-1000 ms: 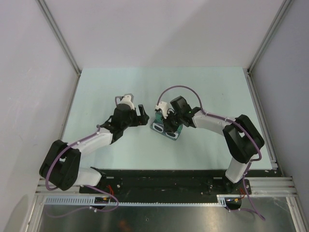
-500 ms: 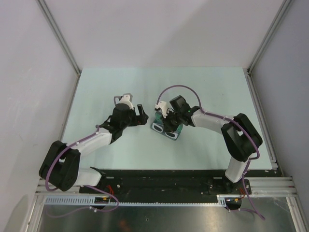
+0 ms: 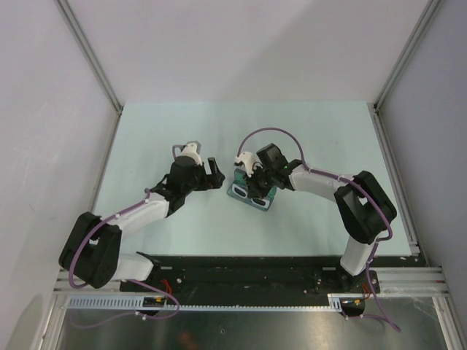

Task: Organize the sunglasses
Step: Adjust the sunglasses in the sunglasses case.

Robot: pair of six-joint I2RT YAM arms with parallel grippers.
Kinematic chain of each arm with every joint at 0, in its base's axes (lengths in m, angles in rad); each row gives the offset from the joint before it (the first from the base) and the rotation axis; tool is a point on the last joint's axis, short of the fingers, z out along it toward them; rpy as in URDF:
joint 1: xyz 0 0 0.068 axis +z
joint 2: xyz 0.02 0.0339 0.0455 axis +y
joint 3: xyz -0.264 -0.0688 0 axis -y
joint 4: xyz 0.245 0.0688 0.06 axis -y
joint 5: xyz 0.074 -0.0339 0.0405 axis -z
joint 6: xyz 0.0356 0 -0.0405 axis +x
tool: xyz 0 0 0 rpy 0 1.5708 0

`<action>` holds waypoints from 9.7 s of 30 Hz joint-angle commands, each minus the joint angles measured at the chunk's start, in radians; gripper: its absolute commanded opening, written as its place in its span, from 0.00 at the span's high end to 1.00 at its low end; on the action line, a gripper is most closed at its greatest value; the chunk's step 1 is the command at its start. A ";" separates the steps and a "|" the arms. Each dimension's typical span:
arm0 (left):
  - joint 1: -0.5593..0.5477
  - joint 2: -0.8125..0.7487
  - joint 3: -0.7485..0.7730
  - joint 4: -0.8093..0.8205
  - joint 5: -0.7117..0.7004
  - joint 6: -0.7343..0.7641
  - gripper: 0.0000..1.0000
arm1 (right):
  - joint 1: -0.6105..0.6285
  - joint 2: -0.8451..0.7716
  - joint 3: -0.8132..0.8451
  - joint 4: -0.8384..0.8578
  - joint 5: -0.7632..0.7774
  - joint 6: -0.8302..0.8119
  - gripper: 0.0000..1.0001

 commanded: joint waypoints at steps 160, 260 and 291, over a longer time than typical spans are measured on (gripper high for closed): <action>0.097 -0.010 -0.003 -0.030 0.042 -0.071 0.05 | 0.131 -0.011 0.151 -0.131 0.200 -0.042 0.86; 0.208 -0.003 -0.005 -0.052 0.057 -0.101 0.06 | 0.070 0.130 0.276 -0.195 0.045 0.005 1.00; 0.206 0.013 -0.002 -0.044 0.078 -0.103 0.06 | 0.079 0.117 0.303 -0.198 0.180 0.002 0.58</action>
